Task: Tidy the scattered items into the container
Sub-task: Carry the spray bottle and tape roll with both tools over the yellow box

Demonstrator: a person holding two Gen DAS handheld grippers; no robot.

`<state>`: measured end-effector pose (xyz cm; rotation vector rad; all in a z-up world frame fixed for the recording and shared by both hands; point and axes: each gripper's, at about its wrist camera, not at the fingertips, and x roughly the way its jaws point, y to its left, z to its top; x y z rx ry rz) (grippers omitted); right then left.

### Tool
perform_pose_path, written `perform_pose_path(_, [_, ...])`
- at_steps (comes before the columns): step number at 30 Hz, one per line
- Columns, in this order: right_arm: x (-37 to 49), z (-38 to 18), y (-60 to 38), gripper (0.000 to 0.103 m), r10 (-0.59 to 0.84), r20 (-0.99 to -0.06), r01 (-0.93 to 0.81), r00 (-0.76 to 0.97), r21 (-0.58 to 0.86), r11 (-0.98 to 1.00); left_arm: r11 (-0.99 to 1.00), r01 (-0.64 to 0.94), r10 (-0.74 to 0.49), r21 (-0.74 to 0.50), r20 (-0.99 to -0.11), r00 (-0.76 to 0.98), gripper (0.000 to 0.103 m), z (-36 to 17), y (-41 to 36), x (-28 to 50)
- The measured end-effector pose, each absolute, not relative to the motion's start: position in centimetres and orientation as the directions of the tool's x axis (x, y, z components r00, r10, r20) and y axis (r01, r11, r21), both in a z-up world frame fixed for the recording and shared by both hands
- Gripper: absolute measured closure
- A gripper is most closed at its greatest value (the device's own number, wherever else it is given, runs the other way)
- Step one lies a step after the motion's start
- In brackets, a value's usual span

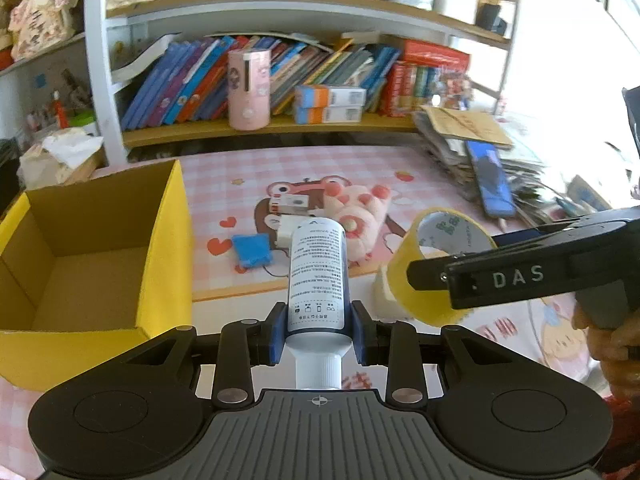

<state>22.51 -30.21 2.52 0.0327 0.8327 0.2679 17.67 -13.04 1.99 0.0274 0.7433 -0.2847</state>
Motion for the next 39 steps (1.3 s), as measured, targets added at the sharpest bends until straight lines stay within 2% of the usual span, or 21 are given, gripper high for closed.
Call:
perform_pose_path(6, [18.2,3.0,-27.2,0.014,0.198,-0.724,-0.161,0.661,0.120,0.980,0.933,0.349,-0.314,-0.082,-0.658,0.684,0.072,2.6,-10.5,14.9])
perform_pose_path(13, [14.1,3.4,-23.1,0.014,0.164,-0.721,-0.121,0.674,0.111,0.986,0.917,0.392,-0.338,-0.069,-0.657,0.674,0.072,2.9,-6.9,11.7])
perform_pose_path(29, [9.5,2.4,-14.1,0.014,0.239,-0.754,-0.223,0.612,0.125,0.967,0.961,0.268,-0.234,-0.063,-0.699,0.676,0.072,2.0,2.3,6.1])
perform_pose_path(39, [7.4,1.9,-11.3,0.014,0.267,-0.767,-0.299,0.584,0.103,0.949,0.974,0.220,-0.195,-0.060,-0.721,0.665,0.072,1.3,4.0,3.6])
